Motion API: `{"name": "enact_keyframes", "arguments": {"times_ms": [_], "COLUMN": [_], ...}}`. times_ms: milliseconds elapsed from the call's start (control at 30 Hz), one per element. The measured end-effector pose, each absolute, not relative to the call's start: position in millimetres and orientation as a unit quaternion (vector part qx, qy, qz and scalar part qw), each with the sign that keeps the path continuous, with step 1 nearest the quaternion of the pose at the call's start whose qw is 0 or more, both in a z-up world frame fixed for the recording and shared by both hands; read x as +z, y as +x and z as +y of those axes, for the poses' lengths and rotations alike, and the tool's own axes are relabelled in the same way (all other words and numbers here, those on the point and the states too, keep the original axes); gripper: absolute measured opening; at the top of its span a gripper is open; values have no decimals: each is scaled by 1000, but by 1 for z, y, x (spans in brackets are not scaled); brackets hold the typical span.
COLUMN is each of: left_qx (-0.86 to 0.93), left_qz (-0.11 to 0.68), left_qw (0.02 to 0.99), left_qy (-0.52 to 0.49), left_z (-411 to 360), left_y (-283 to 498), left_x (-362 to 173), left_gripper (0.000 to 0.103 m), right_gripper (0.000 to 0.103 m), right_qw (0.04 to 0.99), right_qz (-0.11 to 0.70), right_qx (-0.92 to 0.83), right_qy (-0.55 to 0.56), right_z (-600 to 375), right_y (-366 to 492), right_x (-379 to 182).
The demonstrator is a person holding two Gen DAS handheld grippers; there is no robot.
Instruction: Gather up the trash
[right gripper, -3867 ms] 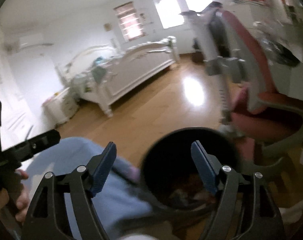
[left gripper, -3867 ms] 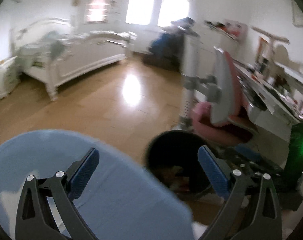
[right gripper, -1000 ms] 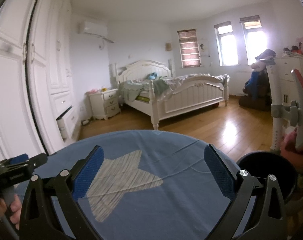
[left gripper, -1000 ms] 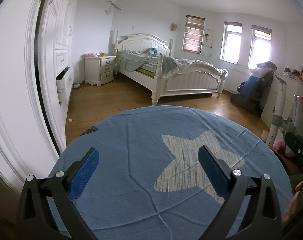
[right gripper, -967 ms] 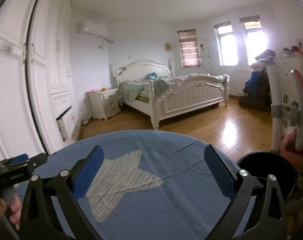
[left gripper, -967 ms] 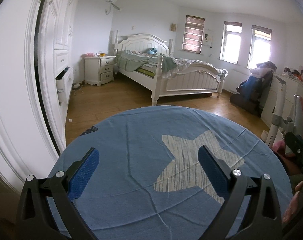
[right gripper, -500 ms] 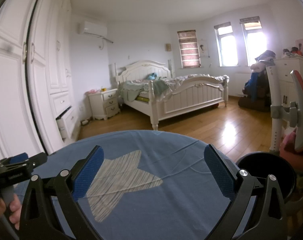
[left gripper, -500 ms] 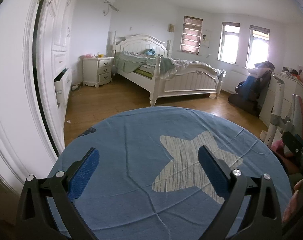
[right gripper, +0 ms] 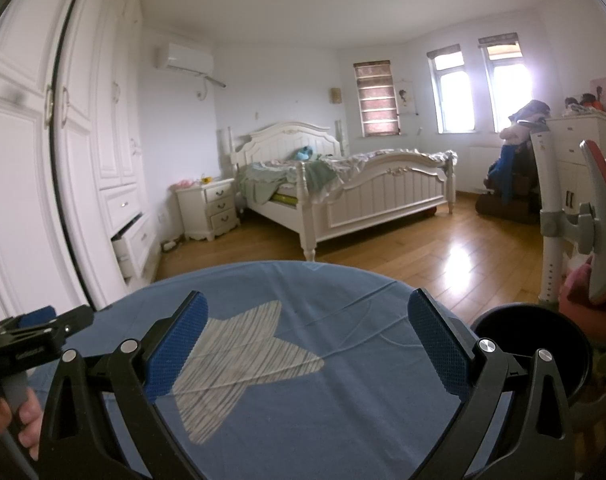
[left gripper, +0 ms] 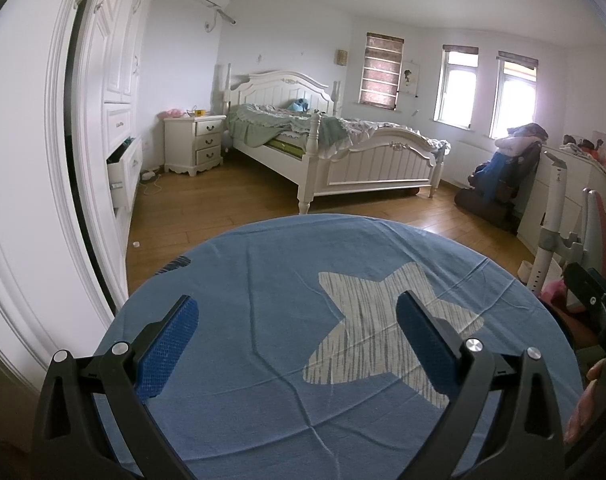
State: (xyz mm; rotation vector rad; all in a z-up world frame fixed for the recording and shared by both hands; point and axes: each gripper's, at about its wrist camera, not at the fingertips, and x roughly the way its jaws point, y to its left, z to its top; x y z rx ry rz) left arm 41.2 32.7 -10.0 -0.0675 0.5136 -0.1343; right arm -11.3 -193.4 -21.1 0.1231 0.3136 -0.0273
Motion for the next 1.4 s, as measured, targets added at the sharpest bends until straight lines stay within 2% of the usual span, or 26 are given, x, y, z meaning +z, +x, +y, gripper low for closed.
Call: {"name": "enact_keyframes", "arguments": {"times_ms": [1400], "left_qx": [-70], "left_qz": [252], "left_qw": [965], "left_qy": [-32], "left_z": [32], "left_y": [42], "left_x": [-9], "left_gripper": [98], "right_gripper": [99], "right_qw": [986], "right_qz": [155], "right_qx": [-15], "right_qy": [64], "right_z": [-188], "right_y": [-11], "right_x": [-21]}}
